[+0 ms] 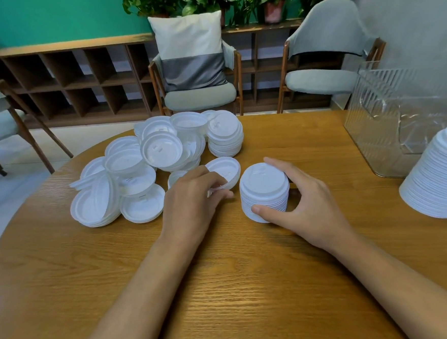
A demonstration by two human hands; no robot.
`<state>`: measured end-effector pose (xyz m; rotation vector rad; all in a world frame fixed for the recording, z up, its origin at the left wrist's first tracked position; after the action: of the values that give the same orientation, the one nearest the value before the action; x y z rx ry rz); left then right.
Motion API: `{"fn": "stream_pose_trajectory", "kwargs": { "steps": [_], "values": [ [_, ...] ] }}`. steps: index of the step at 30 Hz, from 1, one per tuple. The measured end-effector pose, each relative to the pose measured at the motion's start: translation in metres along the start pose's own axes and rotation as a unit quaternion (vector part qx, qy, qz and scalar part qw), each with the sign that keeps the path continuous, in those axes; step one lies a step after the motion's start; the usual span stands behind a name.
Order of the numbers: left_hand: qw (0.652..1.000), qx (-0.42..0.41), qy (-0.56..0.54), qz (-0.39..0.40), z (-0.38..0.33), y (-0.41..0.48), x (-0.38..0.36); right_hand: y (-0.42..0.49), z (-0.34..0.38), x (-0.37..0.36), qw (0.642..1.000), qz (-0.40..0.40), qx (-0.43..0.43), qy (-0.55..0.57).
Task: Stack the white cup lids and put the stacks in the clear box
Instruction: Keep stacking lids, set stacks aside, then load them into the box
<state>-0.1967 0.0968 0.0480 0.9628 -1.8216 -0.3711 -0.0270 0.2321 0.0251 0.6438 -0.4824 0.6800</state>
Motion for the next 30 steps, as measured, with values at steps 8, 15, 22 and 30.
{"fn": "stream_pose_trajectory", "kwargs": {
  "steps": [8,15,22,30],
  "values": [
    [0.999,0.005,-0.043,-0.032,-0.003,0.0,0.008,0.0,0.002,-0.002,1.0,0.008,-0.001,0.013],
    [0.984,0.074,-0.134,-0.085,-0.003,0.0,0.022,0.0,0.004,-0.001,1.0,-0.008,0.004,0.02],
    [0.905,0.221,-0.36,-0.053,0.0,-0.001,0.015,-0.001,0.008,-0.001,0.999,-0.009,0.009,0.035],
    [0.942,0.179,-0.284,0.015,-0.008,-0.005,-0.005,-0.002,0.015,-0.005,0.998,0.02,0.021,0.06]
  ]
}}
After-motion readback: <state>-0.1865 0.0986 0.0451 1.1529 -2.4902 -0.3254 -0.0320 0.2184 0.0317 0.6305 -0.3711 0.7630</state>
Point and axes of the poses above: each hand's wrist, its own y-axis towards the middle knuckle, its own x-axis out of the back of the hand, z = x × y, the point moved 7 cm from there along y, towards the middle knuckle, and after that the axes turned 3 degrees about -z, right-handed, at the moved point
